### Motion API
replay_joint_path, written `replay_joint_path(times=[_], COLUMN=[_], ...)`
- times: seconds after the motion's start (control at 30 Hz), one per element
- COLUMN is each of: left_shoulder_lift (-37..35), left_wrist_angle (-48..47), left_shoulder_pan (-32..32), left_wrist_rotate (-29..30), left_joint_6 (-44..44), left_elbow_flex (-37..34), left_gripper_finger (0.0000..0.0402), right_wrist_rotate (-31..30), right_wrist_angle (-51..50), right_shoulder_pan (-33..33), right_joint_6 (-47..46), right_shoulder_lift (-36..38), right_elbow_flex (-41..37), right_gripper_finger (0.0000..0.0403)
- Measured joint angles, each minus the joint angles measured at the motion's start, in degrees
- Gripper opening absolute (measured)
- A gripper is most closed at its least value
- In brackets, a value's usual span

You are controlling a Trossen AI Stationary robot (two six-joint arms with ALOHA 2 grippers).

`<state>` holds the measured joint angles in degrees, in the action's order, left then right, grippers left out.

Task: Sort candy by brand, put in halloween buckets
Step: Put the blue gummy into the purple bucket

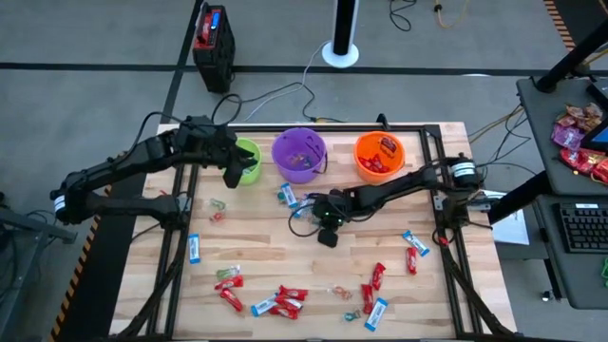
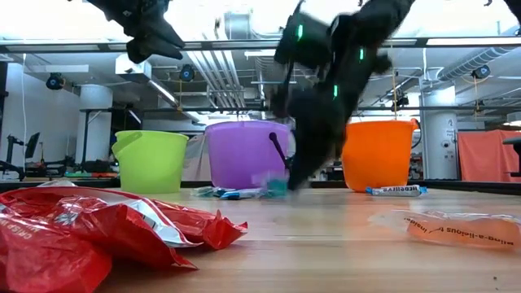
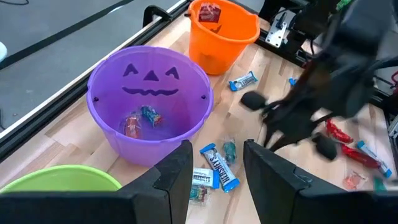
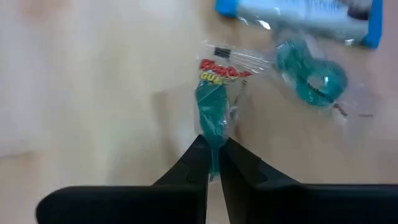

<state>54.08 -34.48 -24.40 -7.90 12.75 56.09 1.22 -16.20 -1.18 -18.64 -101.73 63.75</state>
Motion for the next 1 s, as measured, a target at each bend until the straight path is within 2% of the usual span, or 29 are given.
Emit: replay_joint_path(times=[0.13, 0.27, 0.37, 0.47, 0.57, 0.67, 0.8, 0.9, 1.0], left_shoulder_lift=[1.07, 2.33, 3.47, 4.69, 5.74, 6.87, 8.26, 9.44, 10.83], left_wrist_angle=[-0.28, -0.40, -0.39, -0.44, -0.46, -0.21, -0.44, -0.26, -0.39], left_shoulder_pan=[-0.07, -0.07, -0.07, -0.09, -0.09, -0.11, -0.35, -0.31, -0.43], left_wrist_rotate=[0.08, 2.75, 6.08, 10.39, 14.22, 16.48, 14.68, 12.79, 12.87], left_joint_6=[-0.02, -1.02, -3.53, -4.94, -4.82, -4.81, -4.76, -4.32, -4.36], left_elbow_flex=[0.01, 0.01, 0.01, 0.01, 0.01, 0.20, 1.77, 3.60, 5.73], left_gripper_finger=[0.0126, 0.0126, 0.0126, 0.0126, 0.0126, 0.0126, 0.0126, 0.0126, 0.0126], right_wrist_rotate=[-0.86, -7.68, -13.68, -14.90, -12.63, -6.20, 6.80, 7.14, 3.85], right_wrist_angle=[-11.70, -25.34, -29.83, -30.98, -32.29, -36.90, -56.84, -66.94, -68.96], right_shoulder_pan=[1.71, 7.00, 13.04, 19.97, 26.70, 32.86, 37.12, 36.92, 36.97], right_joint_6=[-0.08, 0.25, 2.20, 4.39, 4.67, 3.15, -3.78, -4.34, -3.63], right_shoulder_lift=[8.89, 15.00, 17.99, 18.82, 18.41, 17.56, 16.03, 16.29, 16.39], right_elbow_flex=[5.47, 13.13, 19.44, 23.83, 26.96, 29.62, 33.62, 36.41, 37.52], right_gripper_finger=[0.0014, 0.0013, 0.0013, 0.0013, 0.0013, 0.0013, 0.0013, 0.0013, 0.0013])
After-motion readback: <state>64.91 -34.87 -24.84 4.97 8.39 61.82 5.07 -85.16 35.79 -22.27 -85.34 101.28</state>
